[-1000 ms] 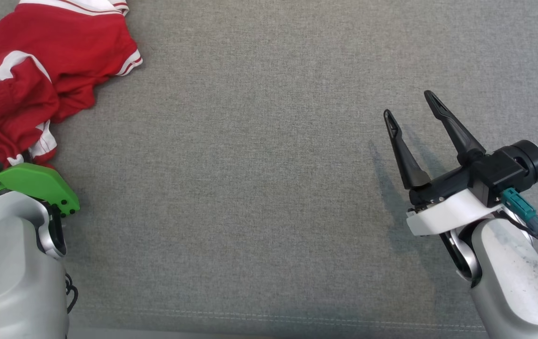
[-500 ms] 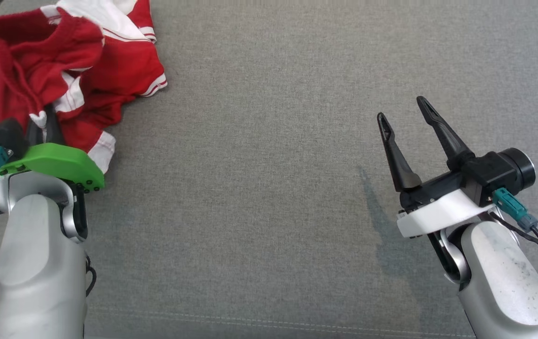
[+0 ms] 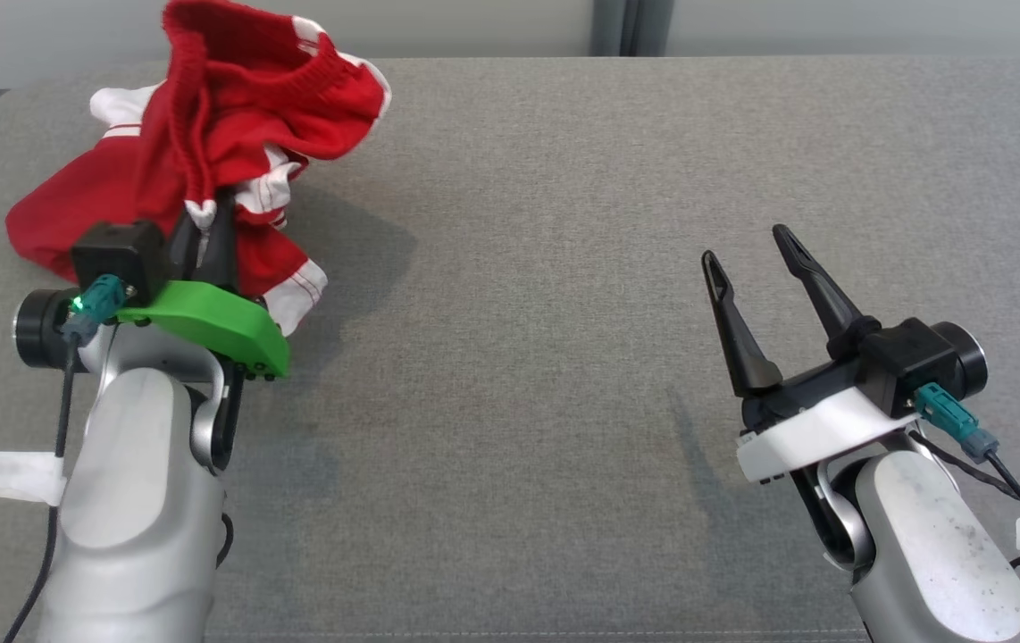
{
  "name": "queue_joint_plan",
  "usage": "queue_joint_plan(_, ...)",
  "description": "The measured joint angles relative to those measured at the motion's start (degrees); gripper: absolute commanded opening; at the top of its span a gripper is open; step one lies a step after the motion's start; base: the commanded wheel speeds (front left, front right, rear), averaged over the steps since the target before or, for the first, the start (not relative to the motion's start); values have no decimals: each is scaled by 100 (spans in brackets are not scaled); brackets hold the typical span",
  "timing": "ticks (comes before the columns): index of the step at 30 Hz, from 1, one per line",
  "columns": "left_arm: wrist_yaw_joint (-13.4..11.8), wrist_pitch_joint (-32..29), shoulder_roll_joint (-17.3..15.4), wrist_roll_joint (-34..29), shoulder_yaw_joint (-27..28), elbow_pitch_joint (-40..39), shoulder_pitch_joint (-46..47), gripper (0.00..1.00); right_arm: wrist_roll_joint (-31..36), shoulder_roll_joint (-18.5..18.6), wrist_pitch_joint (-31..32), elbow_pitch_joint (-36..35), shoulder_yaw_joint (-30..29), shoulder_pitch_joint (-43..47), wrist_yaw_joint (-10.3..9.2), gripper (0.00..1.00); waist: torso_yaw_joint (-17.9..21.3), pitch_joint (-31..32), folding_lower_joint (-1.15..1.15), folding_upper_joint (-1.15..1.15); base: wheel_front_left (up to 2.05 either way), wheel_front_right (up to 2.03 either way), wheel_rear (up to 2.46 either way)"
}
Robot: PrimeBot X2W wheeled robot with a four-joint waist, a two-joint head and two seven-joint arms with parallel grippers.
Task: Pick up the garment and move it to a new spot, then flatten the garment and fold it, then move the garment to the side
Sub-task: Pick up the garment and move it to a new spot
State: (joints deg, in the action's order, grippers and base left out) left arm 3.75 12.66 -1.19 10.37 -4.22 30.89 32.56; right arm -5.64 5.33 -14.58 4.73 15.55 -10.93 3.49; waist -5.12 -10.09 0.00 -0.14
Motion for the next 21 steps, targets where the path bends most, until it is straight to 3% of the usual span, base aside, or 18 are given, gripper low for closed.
queue_joint_plan(21,136,-792,-22,-548,-1730,203,-109,0,-134,-169,0,0,261,96,-7,100,1505,-96,0,0,0,0,0)
